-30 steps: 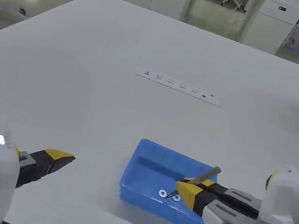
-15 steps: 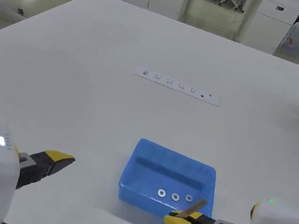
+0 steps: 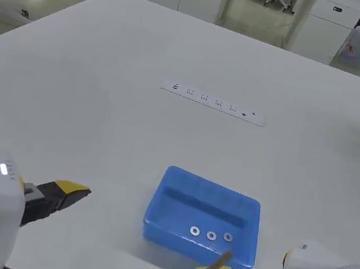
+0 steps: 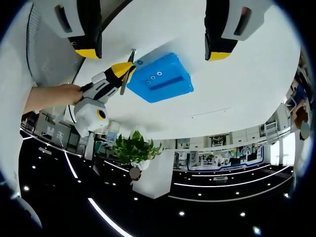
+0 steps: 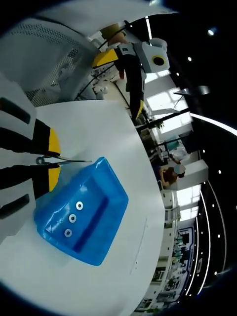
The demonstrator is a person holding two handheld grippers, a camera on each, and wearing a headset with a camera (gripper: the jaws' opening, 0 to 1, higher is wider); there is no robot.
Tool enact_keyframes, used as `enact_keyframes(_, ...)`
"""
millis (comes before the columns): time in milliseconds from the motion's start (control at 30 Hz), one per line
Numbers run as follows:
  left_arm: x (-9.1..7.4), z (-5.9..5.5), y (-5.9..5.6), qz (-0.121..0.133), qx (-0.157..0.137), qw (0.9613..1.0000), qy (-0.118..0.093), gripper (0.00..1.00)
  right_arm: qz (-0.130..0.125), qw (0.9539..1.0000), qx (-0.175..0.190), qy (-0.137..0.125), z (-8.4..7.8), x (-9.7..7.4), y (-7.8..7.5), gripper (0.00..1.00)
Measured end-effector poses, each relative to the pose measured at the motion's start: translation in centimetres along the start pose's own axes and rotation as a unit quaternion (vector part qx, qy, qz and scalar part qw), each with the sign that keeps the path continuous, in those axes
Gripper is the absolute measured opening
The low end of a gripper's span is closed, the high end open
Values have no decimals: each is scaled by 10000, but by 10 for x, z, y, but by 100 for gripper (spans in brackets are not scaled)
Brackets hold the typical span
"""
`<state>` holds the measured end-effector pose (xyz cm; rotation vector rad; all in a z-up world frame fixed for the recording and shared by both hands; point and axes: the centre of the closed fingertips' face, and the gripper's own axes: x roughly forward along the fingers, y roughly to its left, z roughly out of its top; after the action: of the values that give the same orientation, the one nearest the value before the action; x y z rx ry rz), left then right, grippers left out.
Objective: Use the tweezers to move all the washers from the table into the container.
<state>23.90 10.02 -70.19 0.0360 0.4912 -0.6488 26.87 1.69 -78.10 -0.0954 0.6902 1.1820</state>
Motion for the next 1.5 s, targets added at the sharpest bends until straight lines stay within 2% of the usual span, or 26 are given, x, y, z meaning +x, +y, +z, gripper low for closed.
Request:
enact_keyframes(233,1,-1,-1,-25,8,10000,10,87,31,9999,-64,72,-3,0,2,3)
enact_keyframes(400,1,0,0,-21,8,10000,7,87,57,9995,-280,154,-3,1,7,3)
enact_keyframes(500,1,0,0,-21,10,10000,4,87,52,9970,-719,267,-4,2,10,3)
enact_keyframes(600,1,0,0,-19,11,10000,3,87,76,9911,-1271,382,-6,5,18,4)
enact_keyframes(733,-1,4,1,51,96,9999,-97,87,111,9873,-1532,409,-8,8,27,4)
enact_keyframes(800,-2,7,1,55,74,9998,-155,87,97,9870,-1552,403,-8,9,28,4)
enact_keyframes(967,-3,7,4,80,143,9998,-116,86,20,9872,-1556,337,-7,7,22,3)
enact_keyframes(1133,-3,11,4,68,129,9998,-160,84,-40,9931,-1163,111,-6,3,16,3)
enact_keyframes(1233,-1,13,3,47,159,9997,-155,84,-13,9953,-964,62,-6,2,17,3)
enact_keyframes(1400,3,16,-1,-23,207,9997,-140,84,-5,9955,-944,0,-3,0,20,3)
enact_keyframes(1500,4,17,-3,-52,206,9997,-151,84,44,9960,-875,-160,7,-2,23,3)
